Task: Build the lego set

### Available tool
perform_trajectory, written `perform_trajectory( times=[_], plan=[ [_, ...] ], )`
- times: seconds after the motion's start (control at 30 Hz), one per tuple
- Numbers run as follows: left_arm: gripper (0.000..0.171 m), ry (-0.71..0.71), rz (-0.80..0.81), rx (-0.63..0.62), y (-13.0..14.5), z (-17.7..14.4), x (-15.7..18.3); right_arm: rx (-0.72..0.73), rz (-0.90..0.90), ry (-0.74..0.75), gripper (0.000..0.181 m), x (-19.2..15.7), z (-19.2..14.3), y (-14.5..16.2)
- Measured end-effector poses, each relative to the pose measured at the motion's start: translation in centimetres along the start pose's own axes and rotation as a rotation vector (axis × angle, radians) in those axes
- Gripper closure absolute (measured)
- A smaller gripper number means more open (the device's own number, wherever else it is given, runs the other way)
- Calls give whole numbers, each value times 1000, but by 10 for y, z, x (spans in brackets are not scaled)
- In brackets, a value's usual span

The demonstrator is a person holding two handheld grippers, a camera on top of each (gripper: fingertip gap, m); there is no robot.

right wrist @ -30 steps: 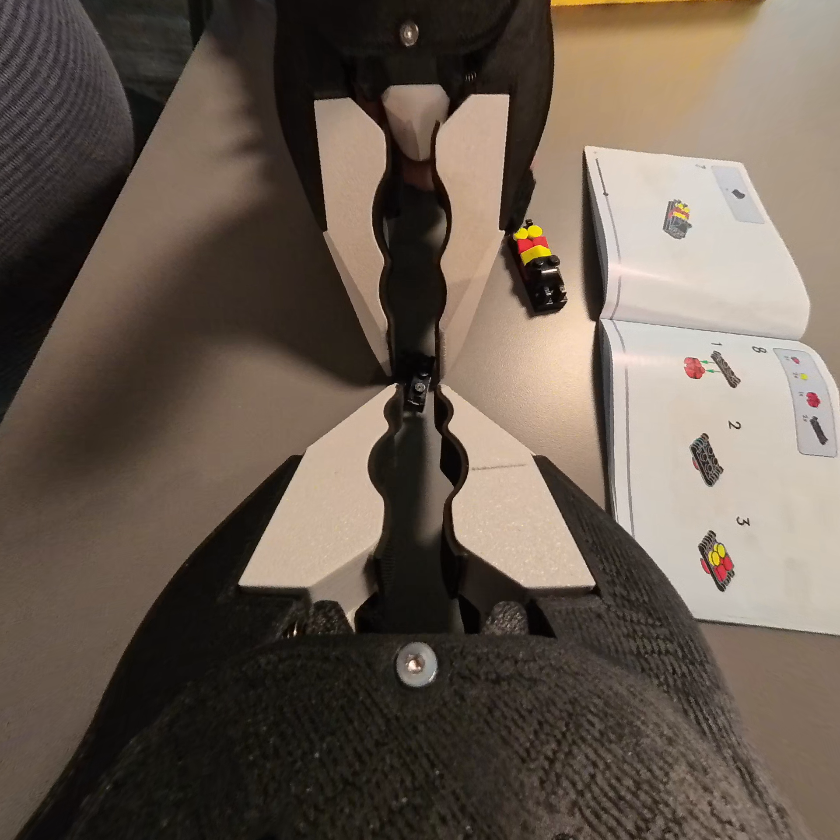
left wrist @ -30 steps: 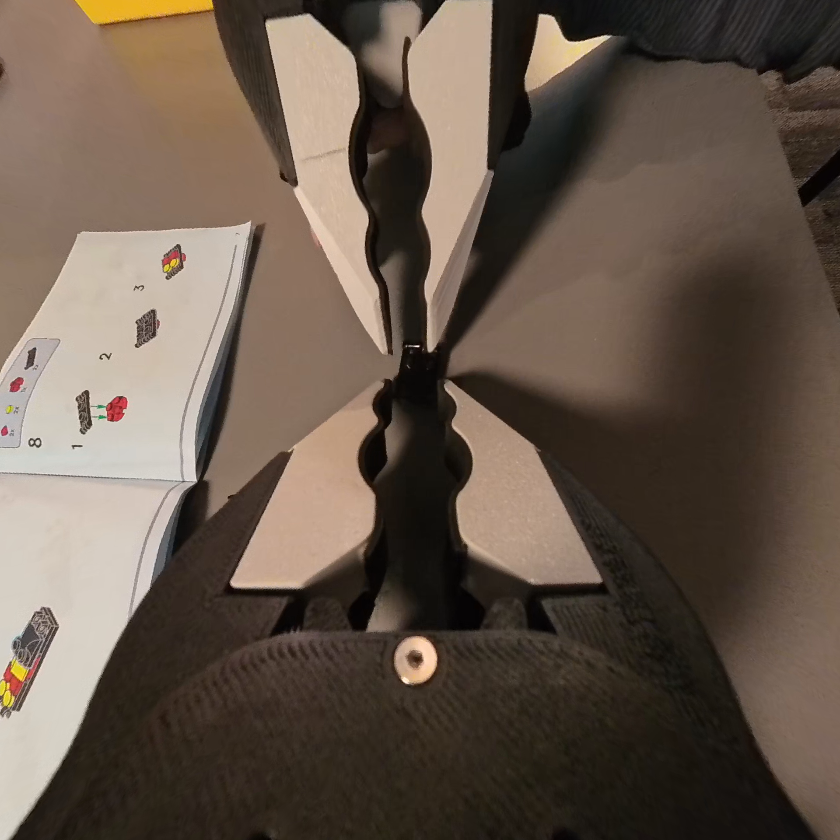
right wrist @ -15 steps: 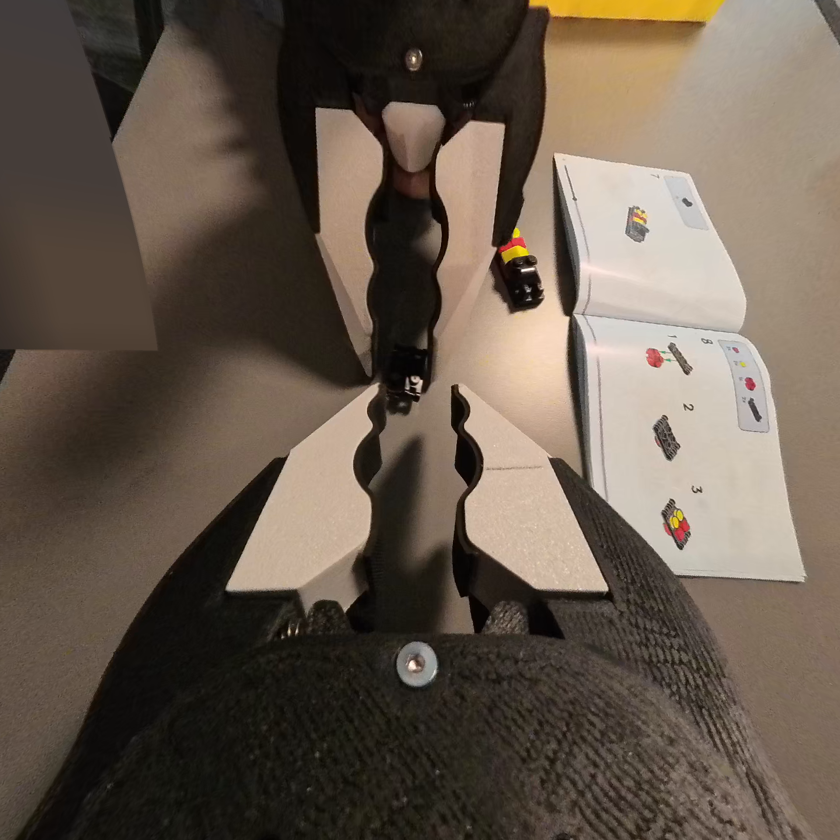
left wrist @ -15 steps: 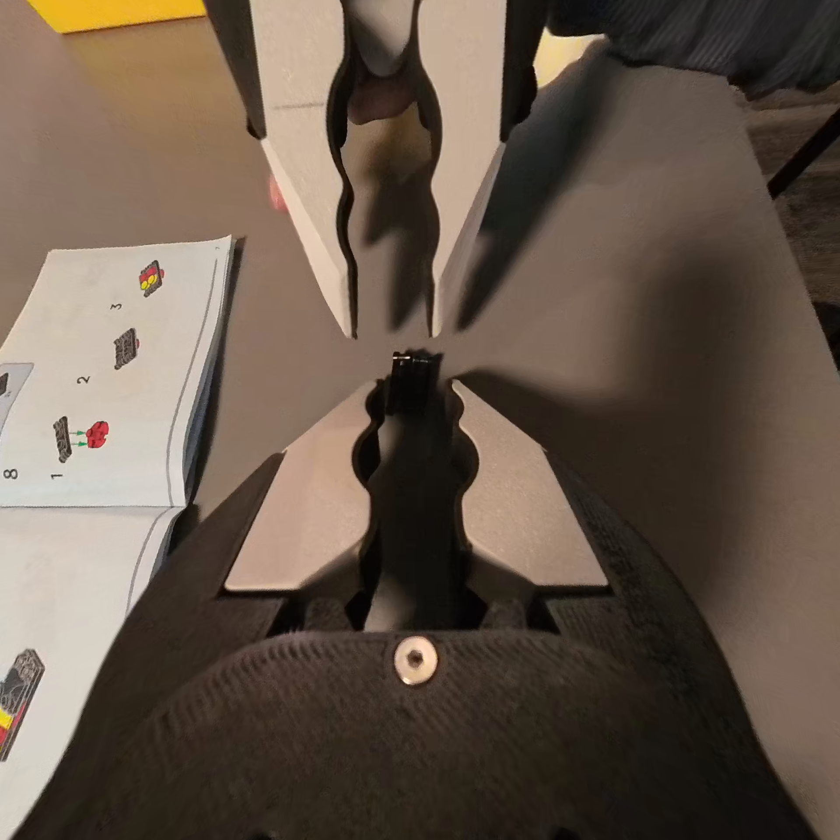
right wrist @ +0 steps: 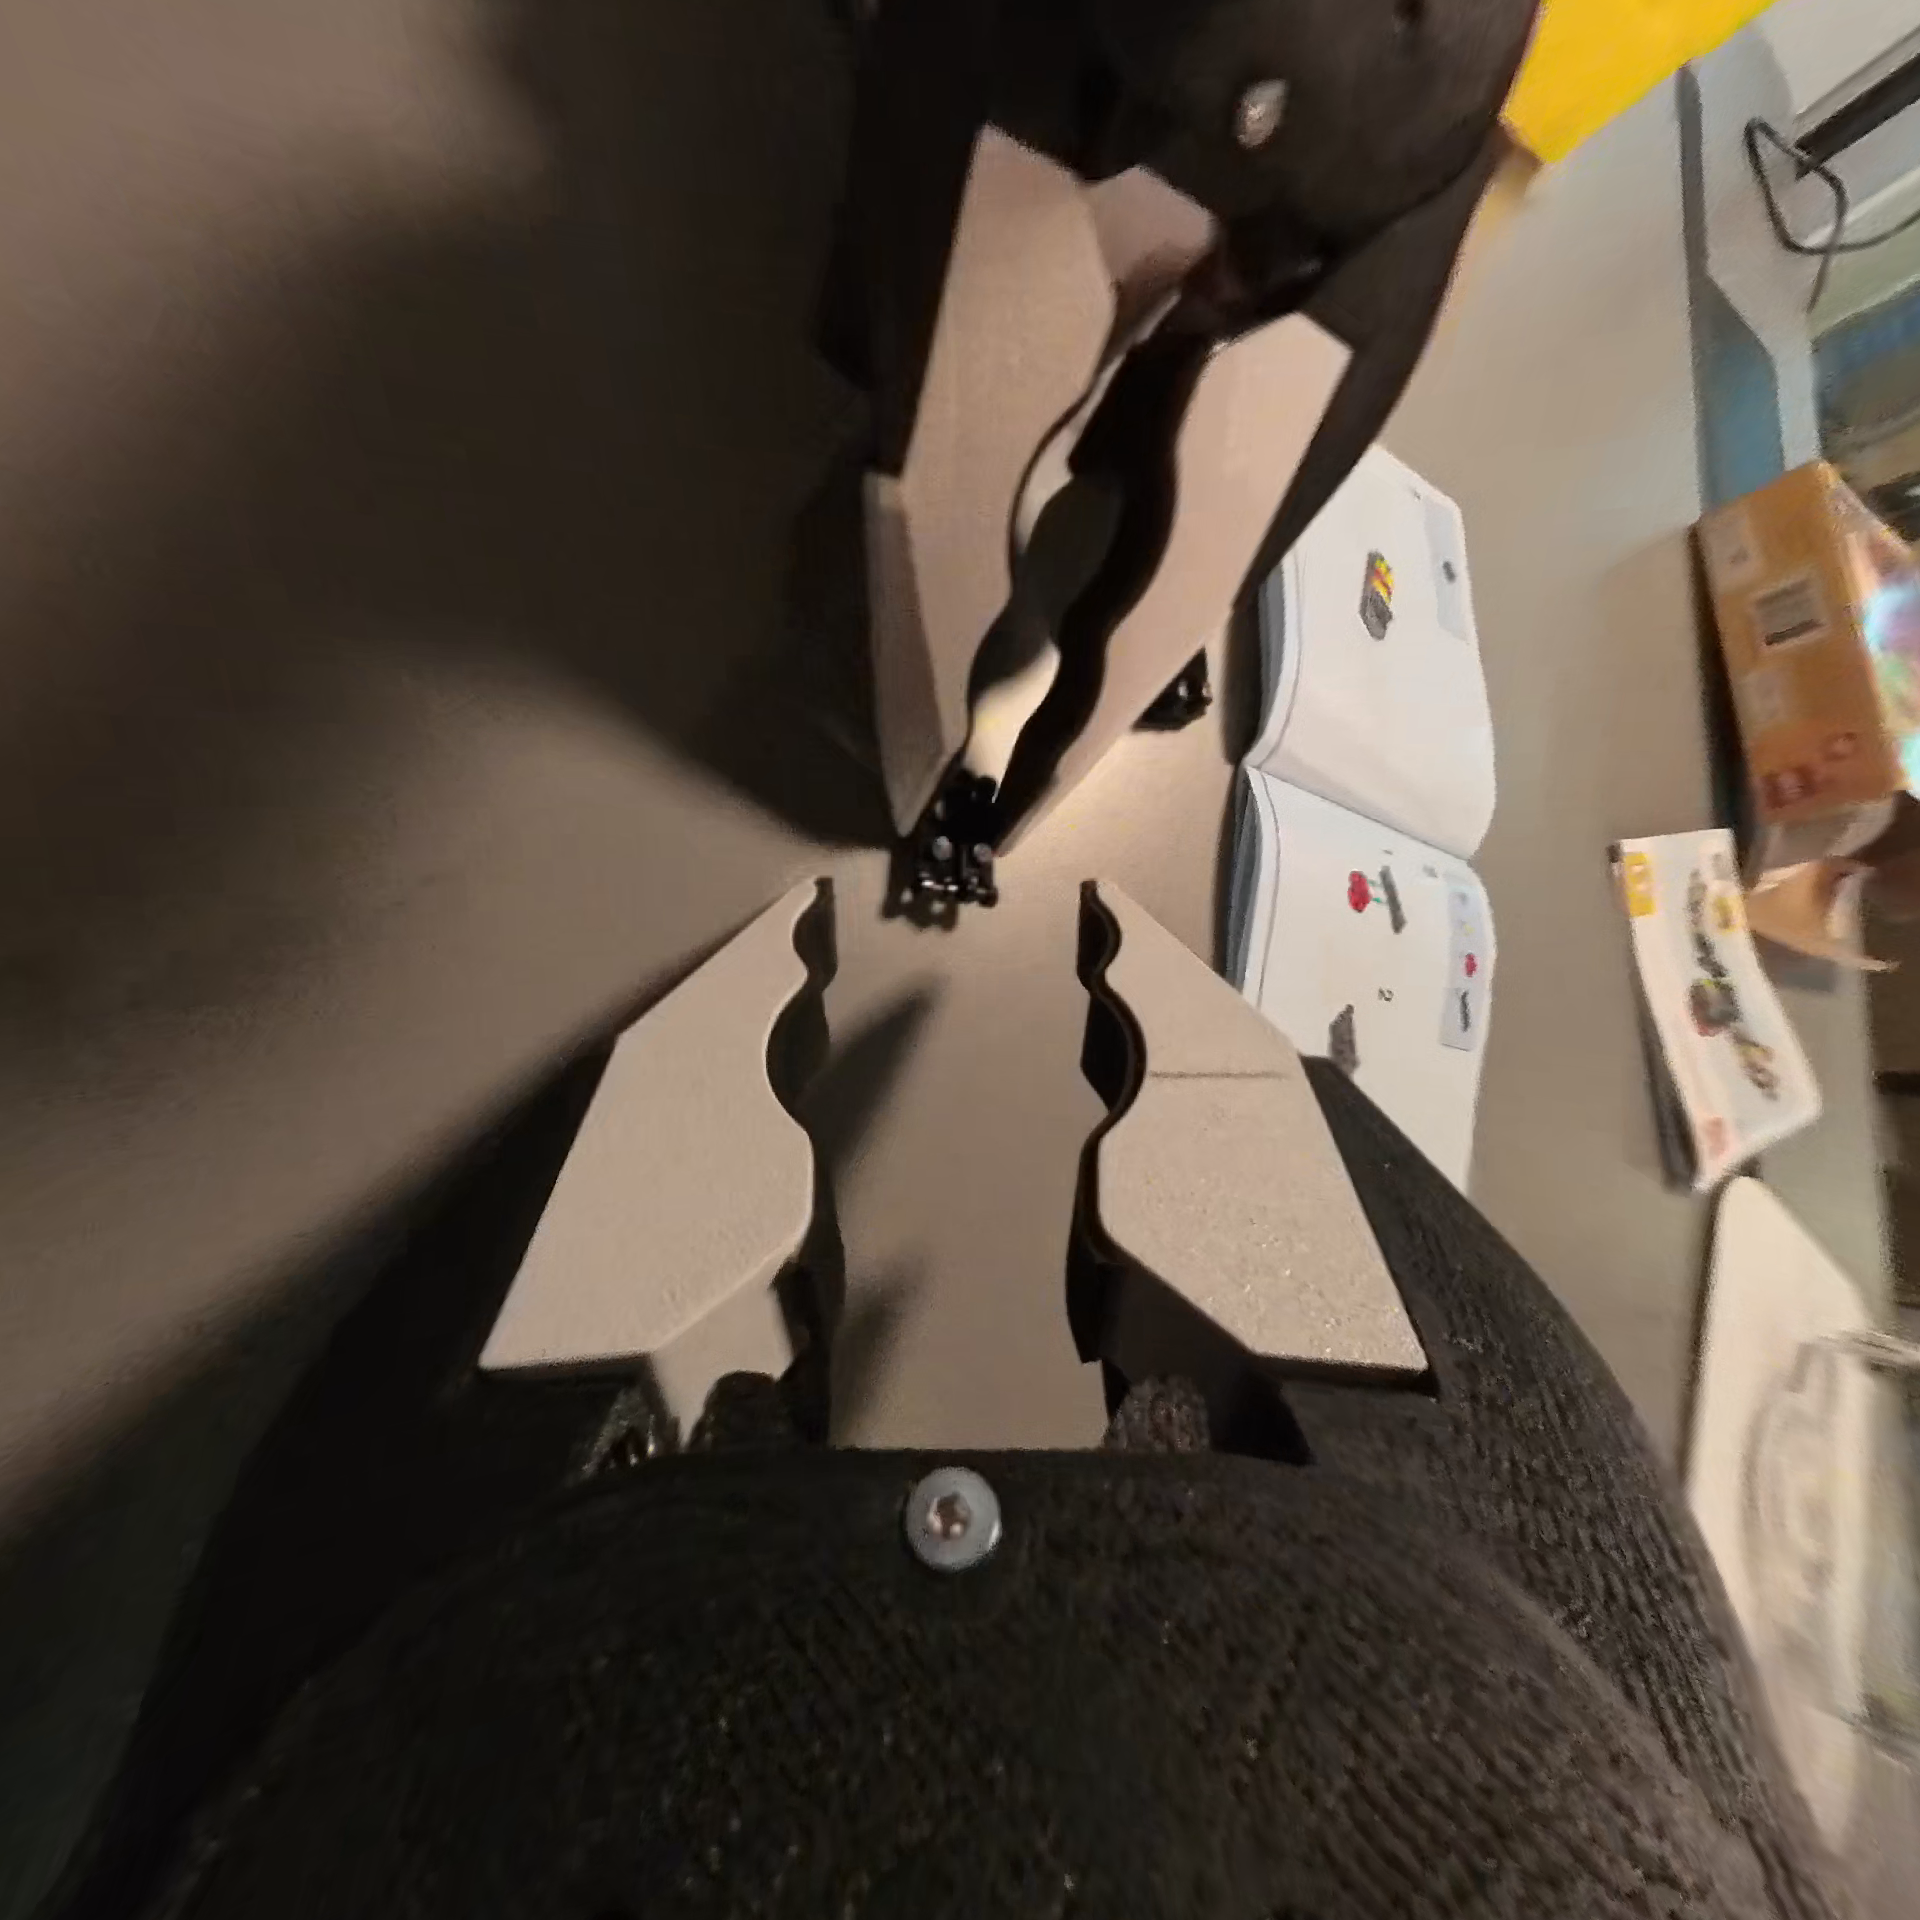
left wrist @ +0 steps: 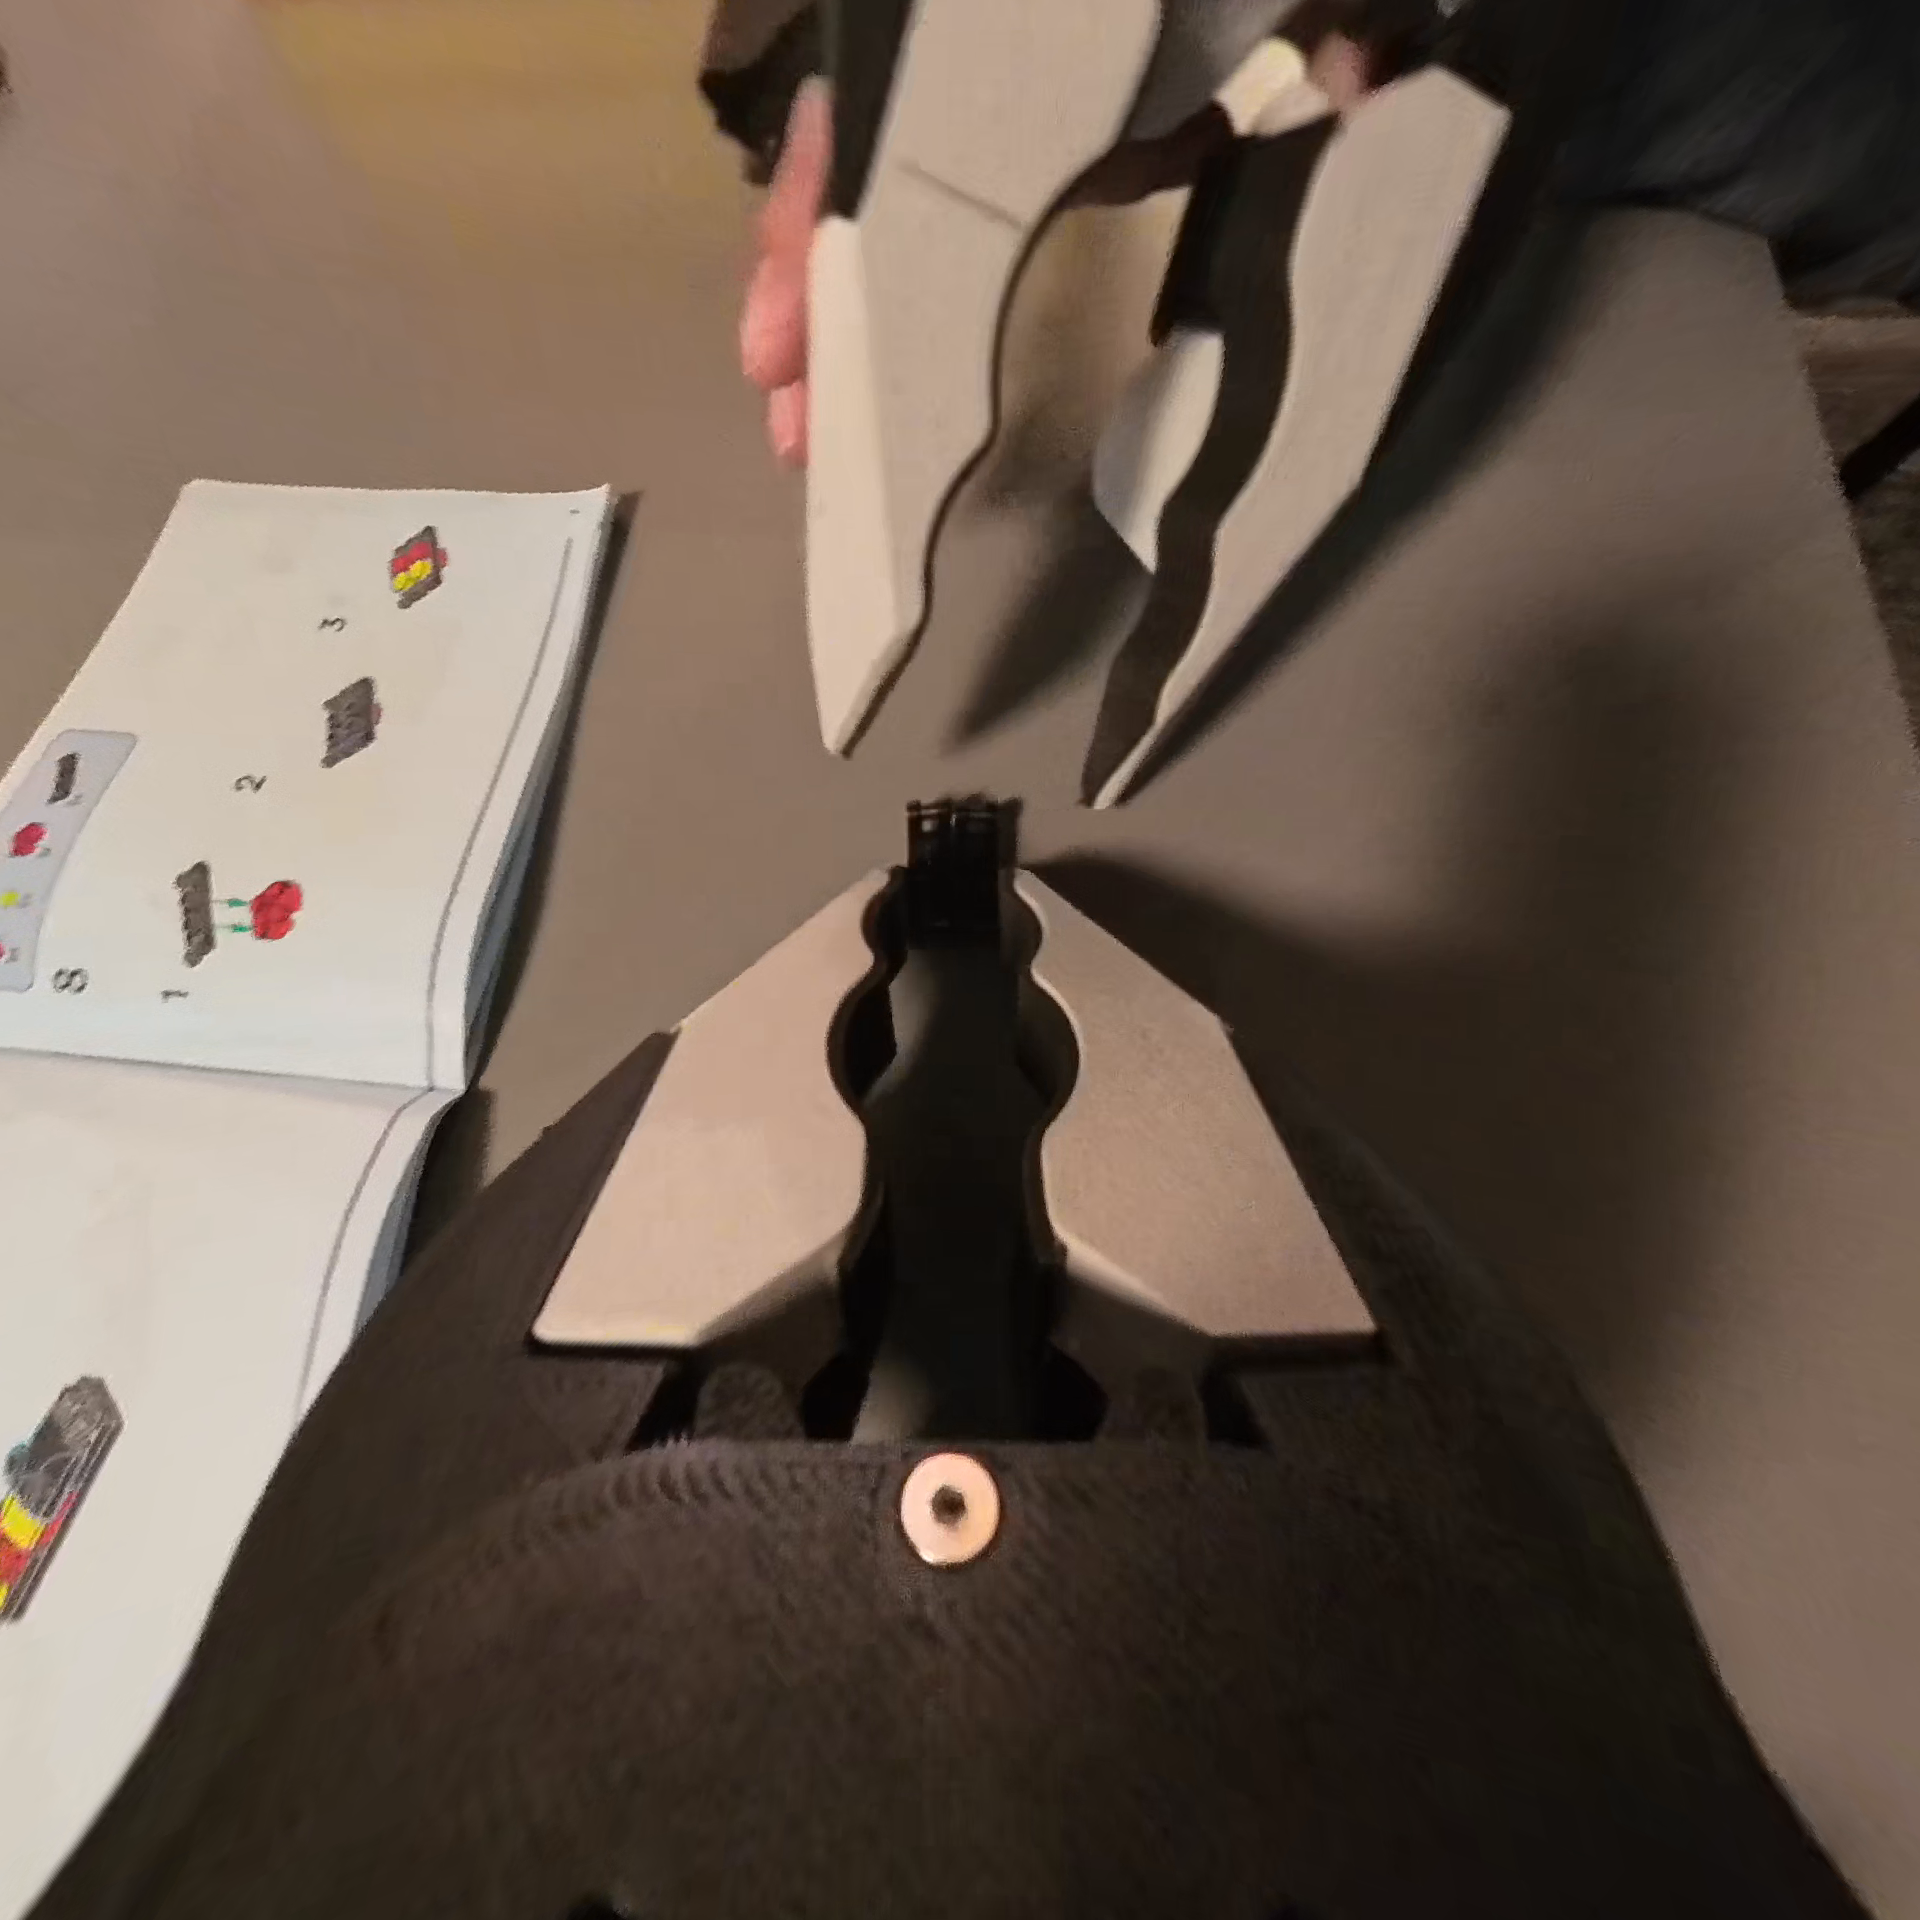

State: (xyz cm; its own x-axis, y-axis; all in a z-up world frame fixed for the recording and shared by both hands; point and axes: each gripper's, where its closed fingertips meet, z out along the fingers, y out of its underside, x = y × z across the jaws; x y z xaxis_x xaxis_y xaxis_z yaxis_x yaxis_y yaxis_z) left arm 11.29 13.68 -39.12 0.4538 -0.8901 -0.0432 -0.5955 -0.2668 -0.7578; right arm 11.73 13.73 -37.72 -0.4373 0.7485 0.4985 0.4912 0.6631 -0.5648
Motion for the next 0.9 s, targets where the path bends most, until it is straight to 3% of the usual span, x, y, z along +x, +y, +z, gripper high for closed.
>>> perform_trajectory(
  times=[0.17, 0.43, 0.73, 0.9],
  plan=[
    [156, -61, -36, 3, 3, -4, -14, -58, -232, 172, 148, 11, 8, 0],
    [156, -41, -114, 67, -6, -14, -21, -102, -397, 340, 154, 26, 20, -2],
    [156, -19, -167, 99, -10, -18, -22, -112, -560, 465, 172, 34, 21, -8],
    [156, -10, -176, 102, -10, -19, -21, -132, -554, 461, 175, 34, 22, -8]
  ],
)
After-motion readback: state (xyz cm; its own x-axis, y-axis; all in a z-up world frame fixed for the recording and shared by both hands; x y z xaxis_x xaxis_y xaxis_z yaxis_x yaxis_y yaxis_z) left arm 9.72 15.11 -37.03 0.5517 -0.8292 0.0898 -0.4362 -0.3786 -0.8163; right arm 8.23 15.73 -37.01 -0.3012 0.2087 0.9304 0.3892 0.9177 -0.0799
